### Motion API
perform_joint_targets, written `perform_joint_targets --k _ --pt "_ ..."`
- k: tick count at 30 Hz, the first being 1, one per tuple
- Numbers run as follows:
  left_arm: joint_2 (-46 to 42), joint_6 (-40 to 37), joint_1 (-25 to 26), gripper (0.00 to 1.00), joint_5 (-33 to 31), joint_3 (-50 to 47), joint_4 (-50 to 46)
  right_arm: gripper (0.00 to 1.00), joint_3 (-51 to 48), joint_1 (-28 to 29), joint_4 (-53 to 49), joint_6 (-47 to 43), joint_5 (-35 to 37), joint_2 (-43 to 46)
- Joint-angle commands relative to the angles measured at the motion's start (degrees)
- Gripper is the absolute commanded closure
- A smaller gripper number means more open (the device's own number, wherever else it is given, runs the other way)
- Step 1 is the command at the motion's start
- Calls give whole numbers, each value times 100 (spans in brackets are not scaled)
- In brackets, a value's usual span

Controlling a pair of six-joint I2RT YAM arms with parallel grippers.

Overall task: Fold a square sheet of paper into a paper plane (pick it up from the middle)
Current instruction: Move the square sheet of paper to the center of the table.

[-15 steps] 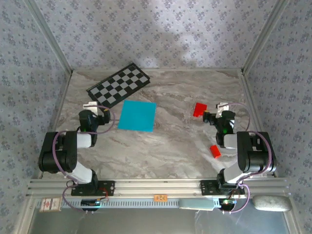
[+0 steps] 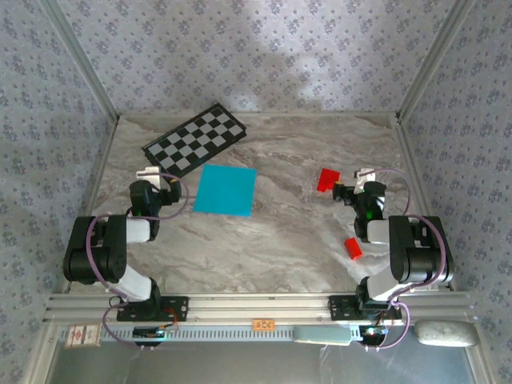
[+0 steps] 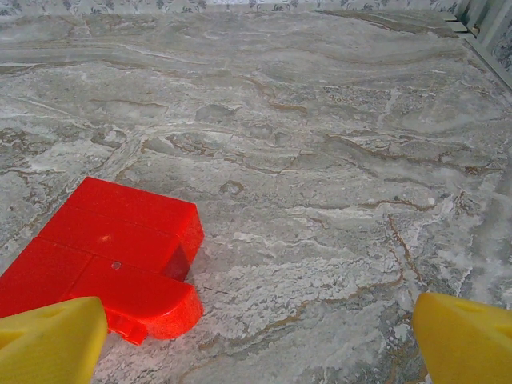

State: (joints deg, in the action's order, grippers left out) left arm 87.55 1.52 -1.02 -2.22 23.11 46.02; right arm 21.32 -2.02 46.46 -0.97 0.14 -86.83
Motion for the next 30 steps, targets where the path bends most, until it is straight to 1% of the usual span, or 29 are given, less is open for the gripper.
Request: perform_joint_targets --k 1,27,30 --pt "45 -16 22 0 -26 87 1 0 127 -43 -18 -58 -66 -48" --pt "49 -3 10 0 -15 78 17 0 123 -32 3 -70 -44 -45" --pt "-85 24 10 0 -74 62 -44 0 75 -27 16 -121 -171 38"
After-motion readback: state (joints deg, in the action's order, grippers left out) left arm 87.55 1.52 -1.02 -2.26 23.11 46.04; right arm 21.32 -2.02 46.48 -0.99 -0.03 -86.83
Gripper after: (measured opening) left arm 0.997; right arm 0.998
